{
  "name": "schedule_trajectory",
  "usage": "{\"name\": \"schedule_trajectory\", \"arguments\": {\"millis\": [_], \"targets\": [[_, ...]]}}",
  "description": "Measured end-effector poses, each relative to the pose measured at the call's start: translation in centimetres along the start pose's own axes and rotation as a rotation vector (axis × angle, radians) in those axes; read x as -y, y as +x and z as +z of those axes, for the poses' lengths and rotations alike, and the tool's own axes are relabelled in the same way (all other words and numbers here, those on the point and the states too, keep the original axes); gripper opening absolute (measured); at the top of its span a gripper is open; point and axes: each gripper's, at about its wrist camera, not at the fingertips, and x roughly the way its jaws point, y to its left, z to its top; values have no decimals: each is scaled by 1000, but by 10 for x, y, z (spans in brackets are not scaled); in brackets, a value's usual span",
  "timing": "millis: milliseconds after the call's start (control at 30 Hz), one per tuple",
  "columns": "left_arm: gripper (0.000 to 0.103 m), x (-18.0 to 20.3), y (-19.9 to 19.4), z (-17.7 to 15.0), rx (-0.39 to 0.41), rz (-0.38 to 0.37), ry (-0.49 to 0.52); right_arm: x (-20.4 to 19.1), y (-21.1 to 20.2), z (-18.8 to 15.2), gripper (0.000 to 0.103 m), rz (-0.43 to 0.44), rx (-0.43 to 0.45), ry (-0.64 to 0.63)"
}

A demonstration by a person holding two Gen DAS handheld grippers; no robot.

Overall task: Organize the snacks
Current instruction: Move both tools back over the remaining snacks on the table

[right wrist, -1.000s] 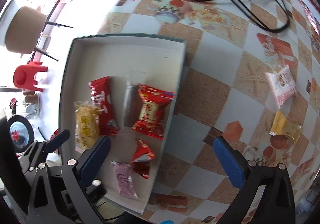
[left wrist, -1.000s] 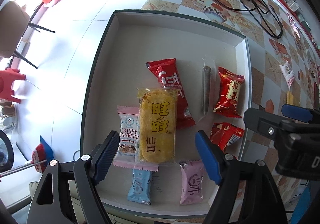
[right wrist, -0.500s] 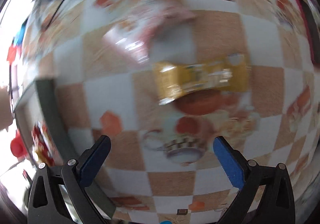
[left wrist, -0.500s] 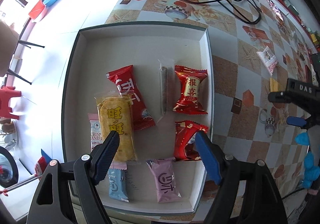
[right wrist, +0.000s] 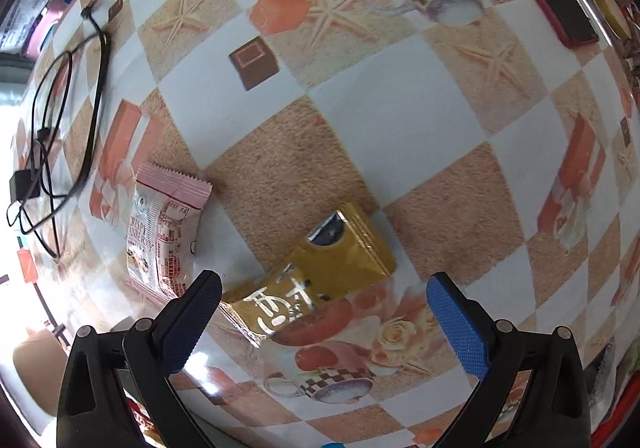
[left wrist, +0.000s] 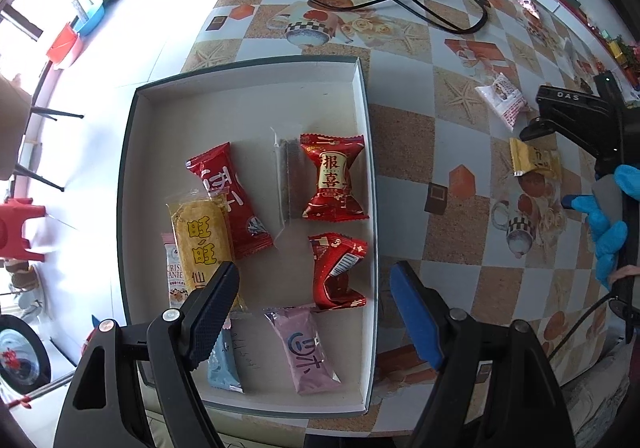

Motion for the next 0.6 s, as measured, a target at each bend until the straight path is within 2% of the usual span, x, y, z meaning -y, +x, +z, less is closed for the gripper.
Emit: {"name": "schedule_trajectory", "arguments": {"millis": [100,233,500,600], "targets": [[81,8,-2,1,7,1,26,-9,4,-1,103,-75,6,-75],[81,21,-2,5,7,-2,56,-12,3,-9,103,-101,26,-163],[81,61,4,21,5,-13,147,45,4,-7,103,-131,56,-232],[81,76,7,29,8,-14,178,54,3,-5,103,-140,60,-291]]}}
